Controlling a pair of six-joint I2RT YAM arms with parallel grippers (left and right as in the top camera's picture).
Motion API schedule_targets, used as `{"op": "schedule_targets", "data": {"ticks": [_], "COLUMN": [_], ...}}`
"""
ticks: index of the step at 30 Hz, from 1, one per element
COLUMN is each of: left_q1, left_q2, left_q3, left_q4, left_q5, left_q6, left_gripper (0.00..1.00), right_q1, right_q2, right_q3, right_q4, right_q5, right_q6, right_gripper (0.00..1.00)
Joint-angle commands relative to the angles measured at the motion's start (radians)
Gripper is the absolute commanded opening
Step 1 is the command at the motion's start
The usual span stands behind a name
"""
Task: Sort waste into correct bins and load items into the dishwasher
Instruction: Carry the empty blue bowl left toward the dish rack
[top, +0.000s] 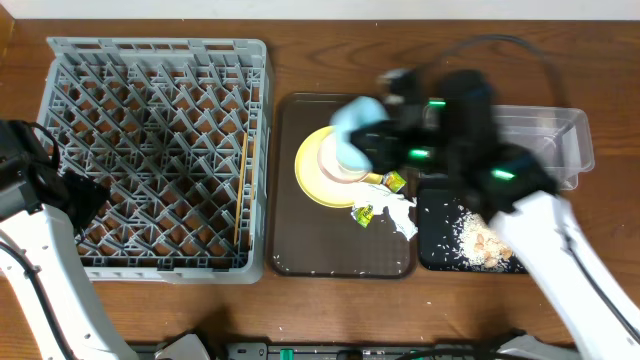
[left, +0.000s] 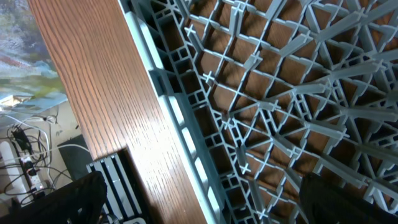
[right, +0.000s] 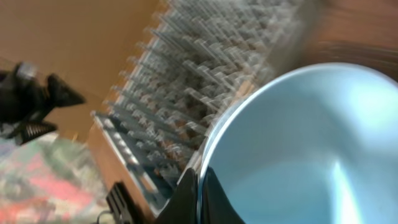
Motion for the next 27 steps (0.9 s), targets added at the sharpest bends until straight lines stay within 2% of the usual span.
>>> {"op": "schedule_targets", "data": {"ticks": [1, 5, 9, 12, 14, 18, 27], "left_q1": [0.004, 0.004, 0.004, 0.004, 0.004, 0.004, 0.004], "left_q2": [-0.003, -0.003, -0.003, -0.003, -0.003, -0.003, -0.003], "left_q3": [0.001, 0.001, 0.001, 0.001, 0.001, 0.001, 0.001], "left_q4": [-0.005, -0.005, -0.005, -0.005, -0.005, -0.005, -0.005], "left_q5": [0.002, 0.002, 0.002, 0.002, 0.002, 0.002, 0.002], "left_q6": [-0.013, -0.013, -0.013, -0.012, -0.012, -0.012, -0.013], "left_gripper": [1.0, 1.0, 1.0, 1.0, 1.0, 1.0, 1.0], "right_q1": [0.101, 0.177, 0.219, 0.249, 0.269, 0.327, 0.412], "right_q2": [0.101, 0.246, 0.414, 0.526, 0.587, 0.7, 0.768], "right_q3": [0.018, 0.017, 0.017, 0.017, 0.017, 0.017, 0.017], "right_q4": [0.178, 0.552, 1.036, 1.322, 1.446, 1.579, 1.626], "right_q5": [-0.129, -0.298, -0.417, -0.433, -0.431, -0.426, -0.425], "right_q6": [0.01, 0.159, 0.499, 0.705, 0.782, 0.831, 0.807], "right_gripper": [0.01, 0.01, 0.01, 0.01, 0.01, 0.01, 0.01]}}
